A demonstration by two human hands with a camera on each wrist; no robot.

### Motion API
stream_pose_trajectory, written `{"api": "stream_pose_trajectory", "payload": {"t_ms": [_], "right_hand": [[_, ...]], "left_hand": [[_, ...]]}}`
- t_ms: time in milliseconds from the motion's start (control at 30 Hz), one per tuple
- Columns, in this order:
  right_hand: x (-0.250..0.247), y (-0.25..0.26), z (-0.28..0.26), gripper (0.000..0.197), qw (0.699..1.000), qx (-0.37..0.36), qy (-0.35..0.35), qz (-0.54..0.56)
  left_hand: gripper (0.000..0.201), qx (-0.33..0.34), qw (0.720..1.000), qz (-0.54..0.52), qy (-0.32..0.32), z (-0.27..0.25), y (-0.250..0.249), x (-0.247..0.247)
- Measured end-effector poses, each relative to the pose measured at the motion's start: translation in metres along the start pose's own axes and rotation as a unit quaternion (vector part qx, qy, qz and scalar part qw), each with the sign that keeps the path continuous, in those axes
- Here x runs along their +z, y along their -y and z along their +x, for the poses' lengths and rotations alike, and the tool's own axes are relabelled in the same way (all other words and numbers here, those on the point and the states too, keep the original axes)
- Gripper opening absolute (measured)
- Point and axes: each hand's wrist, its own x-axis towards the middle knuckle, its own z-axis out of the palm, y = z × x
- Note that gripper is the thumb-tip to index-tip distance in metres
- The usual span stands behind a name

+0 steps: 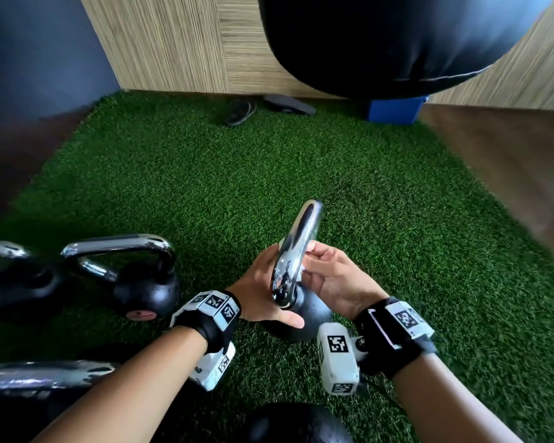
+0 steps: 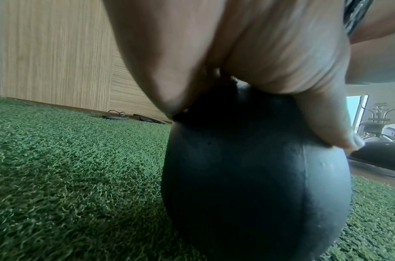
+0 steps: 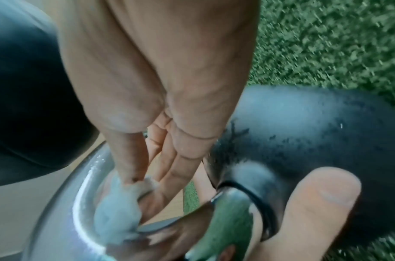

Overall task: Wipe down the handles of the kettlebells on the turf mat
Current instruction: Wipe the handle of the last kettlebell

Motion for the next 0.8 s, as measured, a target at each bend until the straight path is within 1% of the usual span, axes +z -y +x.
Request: {"api": "stream_pose_trajectory", "payload": {"t_ms": [33, 67, 100, 133, 167, 200, 267, 300, 333, 367, 400, 467, 533, 567, 667, 700, 733, 800], "right_hand": [[0.002, -0.003, 0.001, 0.023, 0.999, -0.002, -0.001, 0.034], [0.003, -0.005, 0.002, 0.03, 0.998, 0.0, 0.002, 0.068], [0.004, -0.008, 0.003, 0.035, 0.995, -0.002, 0.009, 0.096], [0.004, -0.01, 0.004, 0.036, 0.994, -0.007, 0.011, 0.108], [0.004, -0.011, 0.006, 0.035, 0.994, -0.014, 0.005, 0.106], [0.003, -0.013, 0.009, 0.034, 0.995, -0.026, -0.012, 0.095], [0.0, -0.016, 0.018, 0.028, 0.992, -0.051, -0.087, 0.078], [-0.003, -0.016, 0.022, 0.023, 0.987, -0.065, -0.123, 0.082], [-0.005, -0.017, 0.024, 0.02, 0.984, -0.079, -0.138, 0.087], [-0.006, -0.018, 0.026, 0.019, 0.983, -0.089, -0.137, 0.087], [-0.006, -0.018, 0.025, 0.018, 0.984, -0.094, -0.13, 0.079], [-0.005, -0.02, 0.025, 0.02, 0.985, -0.111, -0.123, 0.055], [-0.002, -0.016, 0.027, 0.021, 0.977, -0.146, -0.153, 0.029], [-0.001, -0.014, 0.029, 0.02, 0.97, -0.163, -0.179, 0.016], [-0.001, -0.008, 0.031, 0.027, 0.954, -0.189, -0.231, 0.003], [0.0, -0.008, 0.03, 0.028, 0.953, -0.191, -0.234, -0.001], [0.001, -0.009, 0.029, 0.028, 0.953, -0.194, -0.234, -0.014], [0.002, -0.008, 0.028, 0.029, 0.941, -0.207, -0.256, -0.078]], "left_hand": [[0.099, 0.029, 0.999, 0.031, 0.002, 0.0, -0.001, 0.0], [0.095, 0.034, 0.999, 0.034, -0.003, -0.002, -0.001, 0.0], [0.101, 0.016, 1.0, 0.0, -0.019, -0.003, -0.001, 0.001], [0.113, -0.007, 0.999, -0.034, -0.039, -0.006, -0.004, 0.0], [0.121, -0.012, 0.998, -0.041, -0.046, -0.008, -0.007, -0.002], [0.121, -0.001, 0.999, -0.032, -0.039, -0.007, -0.007, -0.002], [0.109, 0.03, 0.999, -0.004, -0.032, -0.004, -0.009, -0.002], [0.111, 0.052, 0.998, 0.001, -0.041, -0.003, -0.008, -0.002], [0.114, 0.062, 0.997, -0.009, -0.053, -0.003, -0.009, -0.002], [0.116, 0.064, 0.996, -0.013, -0.059, -0.004, -0.007, -0.002], [0.12, 0.069, 0.996, -0.007, -0.063, -0.005, -0.006, -0.002], [0.113, 0.066, 0.996, 0.024, -0.057, -0.005, -0.007, -0.003], [0.106, 0.06, 0.996, 0.053, -0.049, -0.003, -0.009, -0.004], [0.108, 0.055, 0.996, 0.044, -0.053, -0.003, -0.008, -0.002], [0.128, -0.017, 0.995, -0.06, -0.074, -0.009, -0.008, 0.0], [0.132, -0.018, 0.995, -0.065, -0.074, -0.01, -0.007, 0.0], [0.134, -0.004, 0.996, -0.049, -0.07, -0.009, -0.007, 0.0], [0.135, 0.032, 0.997, -0.014, -0.067, -0.007, -0.005, 0.0]]}}
